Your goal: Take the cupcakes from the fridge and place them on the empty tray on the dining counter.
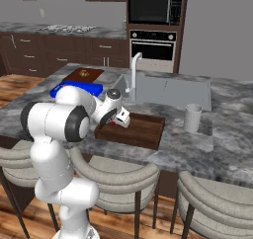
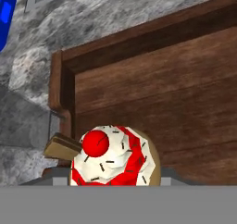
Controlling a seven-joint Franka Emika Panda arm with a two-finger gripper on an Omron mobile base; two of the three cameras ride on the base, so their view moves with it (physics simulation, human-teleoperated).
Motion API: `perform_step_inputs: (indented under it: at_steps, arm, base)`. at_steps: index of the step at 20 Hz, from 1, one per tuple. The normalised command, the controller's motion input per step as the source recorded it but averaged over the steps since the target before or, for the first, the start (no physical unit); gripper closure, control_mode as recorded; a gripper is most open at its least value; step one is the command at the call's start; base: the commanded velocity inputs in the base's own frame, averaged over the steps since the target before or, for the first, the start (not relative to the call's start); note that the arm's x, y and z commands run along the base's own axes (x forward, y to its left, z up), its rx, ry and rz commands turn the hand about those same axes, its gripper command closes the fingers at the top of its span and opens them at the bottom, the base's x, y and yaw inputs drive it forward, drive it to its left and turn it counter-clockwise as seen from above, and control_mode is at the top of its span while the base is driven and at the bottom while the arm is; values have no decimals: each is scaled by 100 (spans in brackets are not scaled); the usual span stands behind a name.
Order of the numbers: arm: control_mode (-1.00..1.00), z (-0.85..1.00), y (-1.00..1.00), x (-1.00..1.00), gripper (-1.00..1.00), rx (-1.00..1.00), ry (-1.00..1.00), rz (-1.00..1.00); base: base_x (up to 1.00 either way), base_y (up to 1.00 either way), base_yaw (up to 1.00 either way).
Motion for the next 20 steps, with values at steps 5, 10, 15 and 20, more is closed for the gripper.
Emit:
perform_step_inputs:
  at_steps: [5, 10, 15, 20]
  arm:
    - [-100, -20, -4, 27, 100, 0, 0, 4]
    - [-100, -23, -14, 13, 100, 0, 0, 7]
    - [-100, -23, -7, 12, 100, 0, 0, 8]
    - [-100, -29, 0, 14, 100, 0, -2, 8]
  base:
    - [0, 0, 0]
    - [0, 0, 0]
    - [0, 0, 0]
    - [0, 0, 0]
